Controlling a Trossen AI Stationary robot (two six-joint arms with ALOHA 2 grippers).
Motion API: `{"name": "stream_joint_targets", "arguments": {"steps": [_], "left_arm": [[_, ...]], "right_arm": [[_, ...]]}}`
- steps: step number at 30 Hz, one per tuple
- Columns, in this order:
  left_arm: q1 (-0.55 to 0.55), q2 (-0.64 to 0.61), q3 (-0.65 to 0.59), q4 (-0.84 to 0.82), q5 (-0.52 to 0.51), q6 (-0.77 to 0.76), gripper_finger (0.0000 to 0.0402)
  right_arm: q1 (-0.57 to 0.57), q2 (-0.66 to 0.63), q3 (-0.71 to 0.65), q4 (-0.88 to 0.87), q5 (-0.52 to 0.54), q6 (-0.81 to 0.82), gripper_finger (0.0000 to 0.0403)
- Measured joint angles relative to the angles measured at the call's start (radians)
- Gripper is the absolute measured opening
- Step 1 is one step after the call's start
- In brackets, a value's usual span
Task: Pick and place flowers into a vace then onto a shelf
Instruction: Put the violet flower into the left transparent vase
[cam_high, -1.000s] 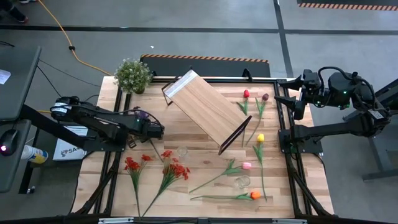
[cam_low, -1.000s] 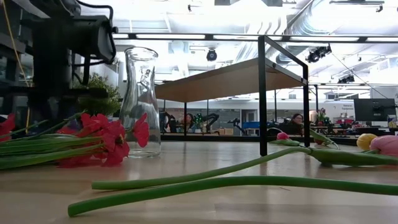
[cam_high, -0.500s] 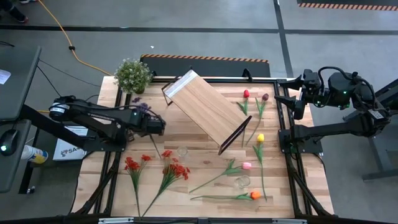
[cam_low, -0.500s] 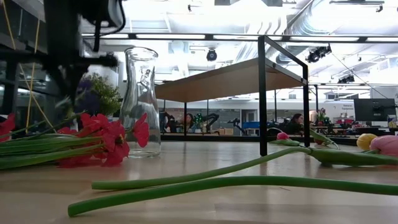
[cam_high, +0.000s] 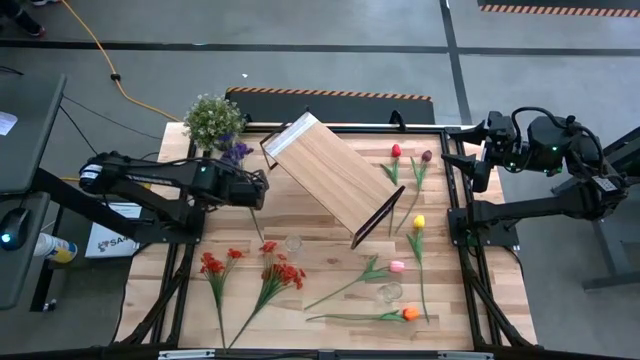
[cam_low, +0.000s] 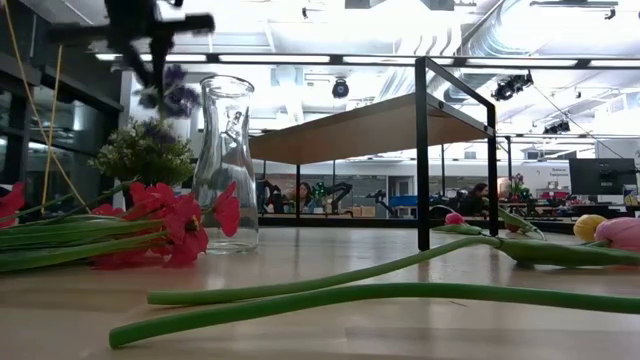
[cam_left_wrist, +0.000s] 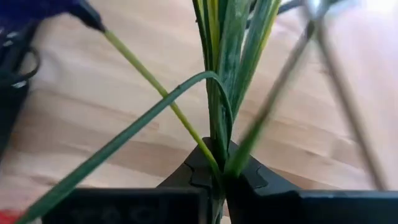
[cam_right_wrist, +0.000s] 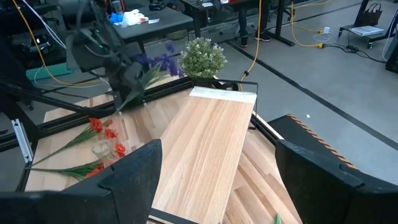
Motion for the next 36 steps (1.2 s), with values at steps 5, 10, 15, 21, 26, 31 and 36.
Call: {"name": "stream_joint_targets", "arguments": {"steps": [5, 10, 15, 21, 26, 31, 36], "left_arm": [[-0.093, 0.0, 0.065, -0.003, -0.136, 0.0, 0.0047], [-0.185, 0.0, 0.111, 0.005, -0.233, -0.002, 0.0079], [-0.274, 0.0, 0.141, 0.024, -0.373, 0.0, 0.0071], [-0.37, 0.0, 0.147, 0.124, -0.564, 0.101, 0.0046], [-0.422, 0.0, 0.147, 0.195, -0.624, 0.185, 0.0065], [-0.455, 0.0, 0.147, 0.316, -0.681, 0.328, 0.0071], [-0.471, 0.0, 0.147, 0.457, -0.71, 0.518, 0.0049]], "right_arm": [[0.0, 0.0, 0.0, 0.0, 0.0, 0.0, 0.0303], [0.0, 0.0, 0.0, 0.0, 0.003, 0.0, 0.0303], [0.0, 0.0, 0.0, 0.0, 0.016, 0.0, 0.0303], [0.0, 0.0, 0.0, 0.001, 0.018, 0.0, 0.0303], [0.0, 0.0, 0.0, 0.013, 0.018, 0.0, 0.0303], [0.0, 0.0, 0.0, 0.017, 0.018, 0.0, 0.0303], [0.0, 0.0, 0.0, 0.017, 0.018, 0.0, 0.0303]]}}
